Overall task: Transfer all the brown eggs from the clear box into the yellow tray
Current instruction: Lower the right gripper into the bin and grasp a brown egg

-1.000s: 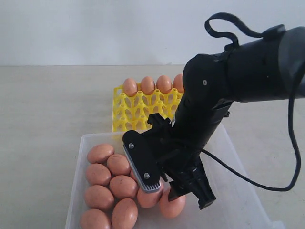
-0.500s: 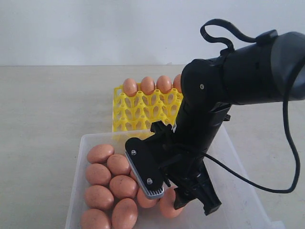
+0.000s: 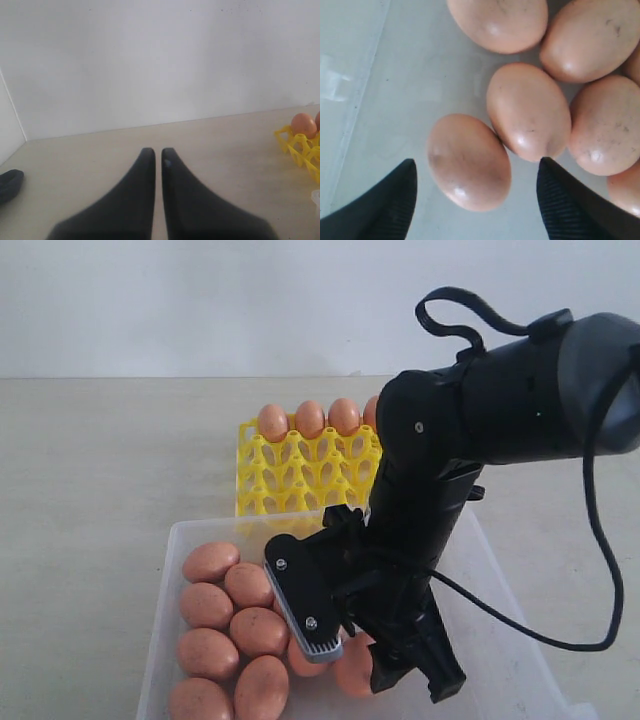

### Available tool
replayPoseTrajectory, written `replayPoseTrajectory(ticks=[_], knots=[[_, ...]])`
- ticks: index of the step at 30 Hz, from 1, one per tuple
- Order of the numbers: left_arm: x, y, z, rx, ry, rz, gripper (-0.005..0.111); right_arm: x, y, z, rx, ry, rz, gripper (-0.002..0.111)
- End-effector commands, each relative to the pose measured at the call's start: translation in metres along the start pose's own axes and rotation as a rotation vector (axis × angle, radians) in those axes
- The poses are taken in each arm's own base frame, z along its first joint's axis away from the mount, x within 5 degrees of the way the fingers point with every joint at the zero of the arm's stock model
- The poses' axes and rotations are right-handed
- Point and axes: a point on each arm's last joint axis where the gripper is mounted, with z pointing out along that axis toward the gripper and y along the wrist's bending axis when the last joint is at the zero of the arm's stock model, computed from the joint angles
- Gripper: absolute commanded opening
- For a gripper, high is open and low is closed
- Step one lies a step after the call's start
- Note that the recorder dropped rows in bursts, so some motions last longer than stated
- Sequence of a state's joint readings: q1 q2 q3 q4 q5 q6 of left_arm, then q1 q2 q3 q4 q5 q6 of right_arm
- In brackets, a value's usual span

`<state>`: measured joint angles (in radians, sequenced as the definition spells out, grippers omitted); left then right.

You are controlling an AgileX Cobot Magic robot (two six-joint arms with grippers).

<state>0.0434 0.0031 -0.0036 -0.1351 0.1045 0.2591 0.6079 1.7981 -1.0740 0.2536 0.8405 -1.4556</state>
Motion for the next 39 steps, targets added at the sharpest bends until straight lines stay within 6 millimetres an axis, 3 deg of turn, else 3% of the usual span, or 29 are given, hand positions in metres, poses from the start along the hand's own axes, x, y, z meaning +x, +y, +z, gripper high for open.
replayPoseTrajectory(ticks=[1,16,18,21,24,32,39], knots=[[0.001,0.000,0.000,0.006,-0.002,0.000,0.004,0.002,0.000,0.011,-0.046,0.010,0.015,0.059],[0.001,0.000,0.000,0.006,-0.003,0.000,0.004,0.004,-0.003,0.025,-0.058,0.018,0.024,0.059],[0.001,0.000,0.000,0.006,-0.003,0.000,0.004,0.004,-0.004,0.025,-0.045,0.017,0.027,0.054],[0.001,0.000,0.000,0.006,-0.003,0.000,0.004,0.004,-0.004,0.025,-0.042,0.018,0.062,0.030],[0.001,0.000,0.000,0.006,-0.003,0.000,0.004,0.004,-0.003,0.025,-0.053,0.021,0.151,0.001],[0.001,0.000,0.000,0.006,-0.003,0.000,0.004,0.003,0.001,0.018,-0.075,0.046,0.650,0.000],[0.001,0.000,0.000,0.006,-0.003,0.000,0.004,-0.003,0.002,-0.020,0.047,-0.037,0.785,0.000]])
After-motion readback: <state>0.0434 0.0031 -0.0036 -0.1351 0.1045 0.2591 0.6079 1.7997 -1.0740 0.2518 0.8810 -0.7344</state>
